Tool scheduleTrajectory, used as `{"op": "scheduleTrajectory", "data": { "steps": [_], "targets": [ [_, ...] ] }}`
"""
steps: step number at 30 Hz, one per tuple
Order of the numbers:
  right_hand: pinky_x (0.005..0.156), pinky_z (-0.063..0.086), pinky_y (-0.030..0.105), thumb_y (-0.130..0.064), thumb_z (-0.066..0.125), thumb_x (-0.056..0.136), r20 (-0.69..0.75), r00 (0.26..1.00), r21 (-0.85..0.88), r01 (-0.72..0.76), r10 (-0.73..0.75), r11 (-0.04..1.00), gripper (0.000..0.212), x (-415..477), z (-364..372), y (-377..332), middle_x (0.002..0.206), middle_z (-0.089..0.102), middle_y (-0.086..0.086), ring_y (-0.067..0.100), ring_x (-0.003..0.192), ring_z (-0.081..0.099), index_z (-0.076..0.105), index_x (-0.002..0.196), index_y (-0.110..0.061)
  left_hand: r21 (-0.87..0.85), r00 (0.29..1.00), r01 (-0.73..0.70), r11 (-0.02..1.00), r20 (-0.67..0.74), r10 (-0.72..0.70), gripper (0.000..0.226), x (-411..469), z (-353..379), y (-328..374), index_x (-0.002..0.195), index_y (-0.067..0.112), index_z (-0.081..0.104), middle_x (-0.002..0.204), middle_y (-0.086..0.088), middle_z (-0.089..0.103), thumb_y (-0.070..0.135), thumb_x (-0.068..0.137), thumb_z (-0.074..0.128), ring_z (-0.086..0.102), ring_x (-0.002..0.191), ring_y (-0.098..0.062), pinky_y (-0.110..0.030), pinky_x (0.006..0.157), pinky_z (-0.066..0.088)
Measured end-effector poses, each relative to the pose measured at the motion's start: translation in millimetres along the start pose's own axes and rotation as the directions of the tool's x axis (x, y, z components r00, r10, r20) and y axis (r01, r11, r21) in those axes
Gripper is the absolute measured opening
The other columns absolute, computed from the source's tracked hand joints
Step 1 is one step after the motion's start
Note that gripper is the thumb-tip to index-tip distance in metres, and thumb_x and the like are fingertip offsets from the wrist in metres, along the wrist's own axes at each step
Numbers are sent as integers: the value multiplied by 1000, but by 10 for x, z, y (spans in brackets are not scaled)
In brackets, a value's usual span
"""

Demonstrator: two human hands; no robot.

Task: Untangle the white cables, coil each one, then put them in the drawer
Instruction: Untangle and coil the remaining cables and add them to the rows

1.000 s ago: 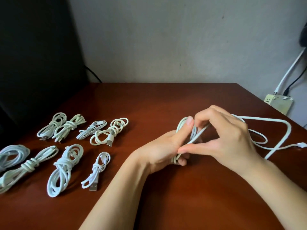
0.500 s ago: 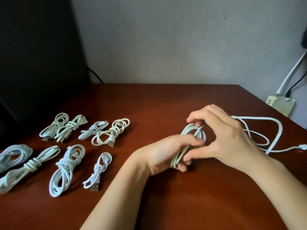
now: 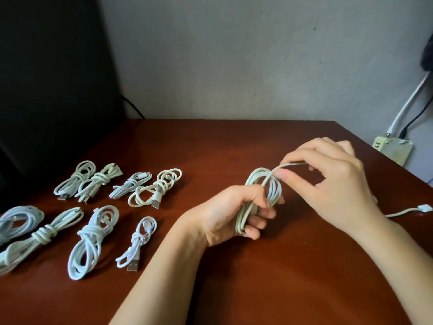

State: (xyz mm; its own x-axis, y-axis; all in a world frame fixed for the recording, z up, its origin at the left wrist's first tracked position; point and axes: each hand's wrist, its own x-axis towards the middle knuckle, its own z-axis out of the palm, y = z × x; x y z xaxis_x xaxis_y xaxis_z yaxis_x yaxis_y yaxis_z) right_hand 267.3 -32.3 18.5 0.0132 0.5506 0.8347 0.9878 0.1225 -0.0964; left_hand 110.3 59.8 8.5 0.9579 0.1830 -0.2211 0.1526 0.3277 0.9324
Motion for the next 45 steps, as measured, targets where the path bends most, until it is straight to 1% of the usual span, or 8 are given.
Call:
{"op": "scheduleTrajectory", "data": {
  "steps": [13,18,22,29,32,36,42,45],
  "targets": [
    [71,33,33,-41,68,82,-121,986,-90,105,-116,990,32,-14,36,-41,75,64,3,19,72,56,73,76,-10,79,998,-15,997,-66,20,28,6,66,-34,90,12,56,65,1,39,4,64,49,27,55,-8,-17,45,24],
    [69,40,33,-25,65,87,-104,992,-78,59,-67,995,18,-36,56,-39,79,67,5,14,71,53,74,85,-9,-88,995,-44,995,-94,36,27,12,64,4,87,10,55,67,0,36,8,62,45,25,53,-8,-16,44,22],
    [65,54,37,-11,66,84,-99,995,-85,13,-22,996,13,-66,45,-40,84,72,6,26,69,66,73,94,-6,-219,966,-156,963,-237,103,25,36,39,26,93,9,58,64,0,36,14,79,38,24,51,-7,-17,44,20],
    [54,54,34,-21,62,89,-99,995,-25,-24,22,999,19,-78,65,-43,76,70,4,22,61,66,74,97,-9,-451,890,-401,798,-396,224,44,36,-94,81,103,7,61,62,2,36,41,99,34,25,47,-5,-15,41,22],
    [53,50,24,-24,56,92,-37,999,80,-12,15,997,24,-84,69,-122,71,69,2,9,55,64,73,97,-9,-531,872,-464,709,-415,260,48,11,-125,97,103,6,61,62,0,37,43,99,32,25,49,-6,-15,41,23],
    [47,46,19,-31,55,91,96,993,262,-90,67,961,27,-105,100,-258,55,60,-10,4,45,57,71,77,-14,-529,830,-537,656,-470,300,51,1,-125,102,112,4,61,62,0,37,43,99,31,25,48,-6,-15,41,23],
    [37,39,23,-19,63,88,350,877,401,-457,328,794,36,-121,141,-391,38,51,-3,11,29,47,60,54,-8,-405,810,-541,737,-487,327,49,18,-107,88,102,8,62,62,2,37,44,100,29,26,48,-5,-15,43,23],
    [39,33,15,-18,60,89,446,818,374,-540,364,754,40,-110,122,-386,36,46,2,10,32,41,56,52,-2,-302,812,-507,807,-481,330,45,24,-107,71,94,10,60,62,2,38,44,100,31,27,48,-5,-15,43,23]
  ]
}}
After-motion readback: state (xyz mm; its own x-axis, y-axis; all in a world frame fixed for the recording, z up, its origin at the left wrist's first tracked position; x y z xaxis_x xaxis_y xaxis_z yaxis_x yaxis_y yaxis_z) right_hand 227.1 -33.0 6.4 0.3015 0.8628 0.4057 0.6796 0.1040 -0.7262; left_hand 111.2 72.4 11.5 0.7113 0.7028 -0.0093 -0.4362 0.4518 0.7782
